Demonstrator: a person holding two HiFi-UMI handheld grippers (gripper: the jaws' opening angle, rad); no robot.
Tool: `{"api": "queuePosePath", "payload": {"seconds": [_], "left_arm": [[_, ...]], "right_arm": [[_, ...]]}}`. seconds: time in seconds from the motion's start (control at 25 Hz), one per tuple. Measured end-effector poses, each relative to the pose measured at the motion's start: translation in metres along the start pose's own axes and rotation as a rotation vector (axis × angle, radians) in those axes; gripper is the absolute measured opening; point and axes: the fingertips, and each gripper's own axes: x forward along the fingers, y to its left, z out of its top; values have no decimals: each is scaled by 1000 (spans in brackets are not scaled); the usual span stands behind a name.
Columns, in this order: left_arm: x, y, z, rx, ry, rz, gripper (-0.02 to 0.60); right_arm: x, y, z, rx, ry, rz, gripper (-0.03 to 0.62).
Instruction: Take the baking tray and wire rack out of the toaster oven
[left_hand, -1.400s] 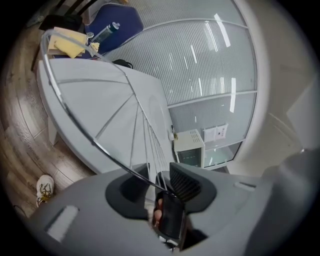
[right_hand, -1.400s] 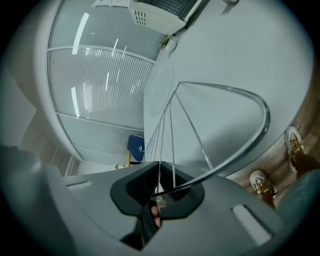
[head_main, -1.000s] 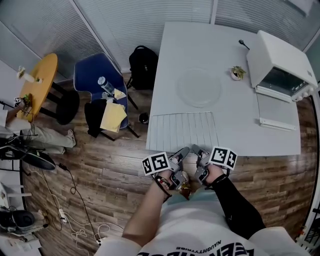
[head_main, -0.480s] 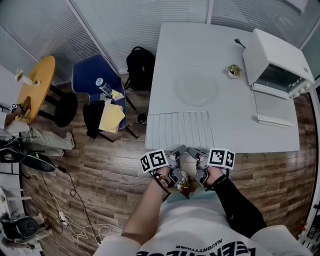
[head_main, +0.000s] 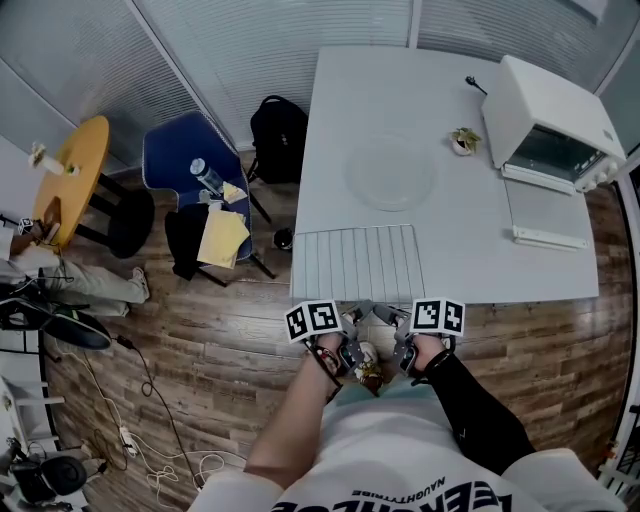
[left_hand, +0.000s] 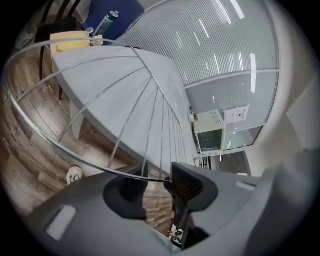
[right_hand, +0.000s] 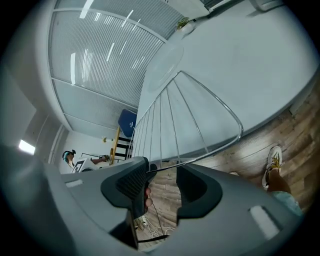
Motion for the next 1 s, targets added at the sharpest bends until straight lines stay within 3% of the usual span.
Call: {"api": "queuePosePath", "payload": {"seconds": [0.16,0.24,1.0], "left_arm": [[2,4,-3,-5,13,2,243],[2,6,-4,-6,14,5,253],[11,5,-2,4,-11,-34,259]], "right_arm": [[1,-12,-11,-1,66,-49,192],[2,-15,-16,-3,93,-60,196],[6,-1,-31,-80,135,-15,196]]}}
